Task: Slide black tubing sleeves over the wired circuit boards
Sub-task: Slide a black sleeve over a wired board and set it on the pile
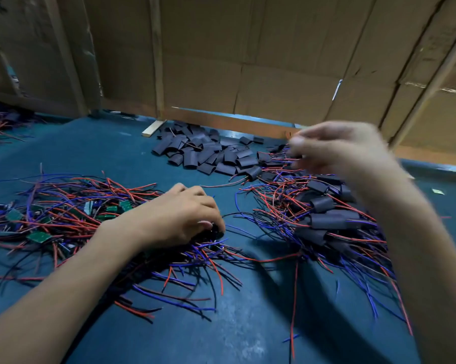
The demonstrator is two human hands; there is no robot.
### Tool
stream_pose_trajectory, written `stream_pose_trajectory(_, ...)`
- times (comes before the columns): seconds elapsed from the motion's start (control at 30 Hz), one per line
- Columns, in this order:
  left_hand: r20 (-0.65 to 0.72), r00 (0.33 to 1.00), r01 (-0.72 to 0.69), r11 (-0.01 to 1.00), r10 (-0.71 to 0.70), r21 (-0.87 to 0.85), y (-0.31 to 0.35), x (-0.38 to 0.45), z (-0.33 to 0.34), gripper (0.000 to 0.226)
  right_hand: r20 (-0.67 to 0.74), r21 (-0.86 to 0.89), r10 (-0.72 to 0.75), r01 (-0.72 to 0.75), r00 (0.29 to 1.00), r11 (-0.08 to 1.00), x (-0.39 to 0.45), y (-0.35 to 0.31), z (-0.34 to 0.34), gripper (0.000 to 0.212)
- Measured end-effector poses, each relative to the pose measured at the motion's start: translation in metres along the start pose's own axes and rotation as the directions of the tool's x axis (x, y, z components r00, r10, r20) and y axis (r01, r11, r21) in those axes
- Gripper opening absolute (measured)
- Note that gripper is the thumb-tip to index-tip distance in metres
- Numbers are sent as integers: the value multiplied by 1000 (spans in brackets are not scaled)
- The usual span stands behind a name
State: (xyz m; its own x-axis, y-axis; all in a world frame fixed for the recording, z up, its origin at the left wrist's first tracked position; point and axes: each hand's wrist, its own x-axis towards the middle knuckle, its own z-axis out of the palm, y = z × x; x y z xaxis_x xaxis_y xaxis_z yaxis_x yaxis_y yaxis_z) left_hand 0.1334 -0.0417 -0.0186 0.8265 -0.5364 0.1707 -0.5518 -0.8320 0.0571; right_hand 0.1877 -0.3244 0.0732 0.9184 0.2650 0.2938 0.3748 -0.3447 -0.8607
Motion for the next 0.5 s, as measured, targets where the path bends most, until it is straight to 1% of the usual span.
stream_pose_trajectory(0.03,-51,999,-4,1000,4,7,1,0,0,22,106,-68,10,-3,994,998,1,-20,22,8)
stream_pose_trajectory(0.07,-112,994,-12,1000,14,24,2,1,0,24,216,-164,18,18,976,986,-1,-19,36,9)
stream_pose_trajectory(0.1,-180,983,-19,998,30,62,3,2,-1,28,279,-264,35,42,960,964,-2,-11,54,13)
stream_pose_trajectory(0.13,-259,965,-17,994,45,111,4,2,-1,32,323,-331,49,64,945,941,-1,-5,63,19)
stream_pose_trajectory(0.17,-341,938,-4,987,59,160,4,3,-2,36,336,-408,83,66,938,910,1,-1,65,23)
stream_pose_trajectory(0.2,-411,909,15,979,71,202,4,3,-4,36,325,-437,114,42,939,898,2,1,66,27)
stream_pose_trajectory(0.27,-512,854,55,964,89,259,5,3,-9,32,328,-416,92,56,940,907,-4,5,76,29)
stream_pose_trajectory(0.3,-554,827,77,957,95,280,7,3,-10,30,305,-390,70,58,950,919,-3,7,78,29)
stream_pose_trajectory(0.37,-615,781,118,941,109,316,12,3,-11,28,283,-345,21,81,959,935,-3,6,76,35)
stream_pose_trajectory(0.4,-633,765,129,934,120,333,15,3,-11,26,292,-282,-4,90,957,955,-3,4,76,32)
stream_pose_trajectory(0.47,-666,733,137,928,141,347,20,5,-11,20,316,-99,-68,104,946,990,-6,1,79,18)
stream_pose_trajectory(0.5,-688,712,142,930,143,340,21,6,-12,17,305,-34,-101,117,947,993,-7,-1,79,15)
